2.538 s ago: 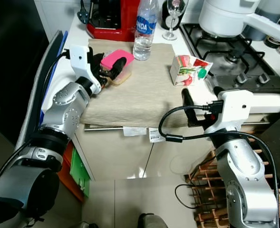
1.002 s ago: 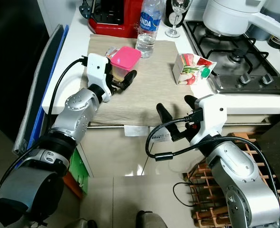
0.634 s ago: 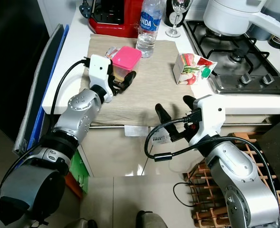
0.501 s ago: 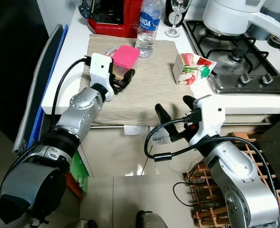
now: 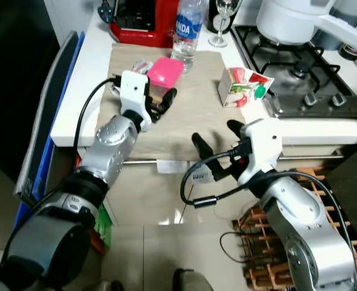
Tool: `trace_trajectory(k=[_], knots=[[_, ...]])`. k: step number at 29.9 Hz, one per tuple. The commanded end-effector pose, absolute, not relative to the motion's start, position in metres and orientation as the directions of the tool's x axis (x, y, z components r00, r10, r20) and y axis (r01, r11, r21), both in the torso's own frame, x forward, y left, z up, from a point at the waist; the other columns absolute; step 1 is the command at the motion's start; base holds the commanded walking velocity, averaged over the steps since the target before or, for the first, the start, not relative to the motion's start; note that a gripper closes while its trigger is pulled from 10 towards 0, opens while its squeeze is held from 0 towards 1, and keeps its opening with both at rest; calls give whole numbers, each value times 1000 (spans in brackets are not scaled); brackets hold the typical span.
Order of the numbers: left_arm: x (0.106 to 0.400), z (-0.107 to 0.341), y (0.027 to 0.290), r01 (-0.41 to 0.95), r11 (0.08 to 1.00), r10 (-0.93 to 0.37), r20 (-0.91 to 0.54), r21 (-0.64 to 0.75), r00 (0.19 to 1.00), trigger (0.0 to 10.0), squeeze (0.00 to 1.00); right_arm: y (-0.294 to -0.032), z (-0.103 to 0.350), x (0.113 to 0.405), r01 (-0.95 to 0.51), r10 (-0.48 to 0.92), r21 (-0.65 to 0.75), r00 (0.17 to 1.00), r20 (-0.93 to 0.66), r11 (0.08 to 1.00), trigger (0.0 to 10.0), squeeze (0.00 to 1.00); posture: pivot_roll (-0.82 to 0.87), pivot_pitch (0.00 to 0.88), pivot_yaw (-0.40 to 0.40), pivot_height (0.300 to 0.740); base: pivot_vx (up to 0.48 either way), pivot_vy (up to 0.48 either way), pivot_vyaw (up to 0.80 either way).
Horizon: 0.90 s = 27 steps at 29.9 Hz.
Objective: Restocking fridge
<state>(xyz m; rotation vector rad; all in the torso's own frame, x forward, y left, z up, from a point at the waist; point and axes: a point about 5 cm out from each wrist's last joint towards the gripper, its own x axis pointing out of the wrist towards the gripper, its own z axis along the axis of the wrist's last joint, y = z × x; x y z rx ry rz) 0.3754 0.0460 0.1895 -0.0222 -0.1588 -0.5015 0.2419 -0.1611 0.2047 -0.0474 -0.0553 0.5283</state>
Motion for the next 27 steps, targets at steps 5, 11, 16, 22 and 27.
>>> trace_trajectory(k=[5,11,16,22,27], knots=[[356,217,52,525,851,-497,328,4,803,0,0,-152,209,253,-537,544,-88,835,85,839,10000,0,-247,0,-63,740,0,0,0],[345,222,73,474,880,-440,376,1,816,0,0,-155,219,270,-462,475,-113,859,191,880,10000,0,-169,0,-71,740,0,0,0],[334,218,88,429,903,-396,374,-4,839,0,0,-155,218,280,-369,396,-145,877,272,918,10000,0,-124,0,-70,740,0,0,0],[316,198,101,359,934,-335,339,-6,879,0,0,-155,208,280,-198,257,-176,864,433,964,10000,0,-83,0,-46,740,0,0,0],[314,194,105,298,954,-267,348,-36,899,7843,0,-174,191,284,25,108,-262,869,483,965,10000,0,-78,0,-29,740,0,0,0]])
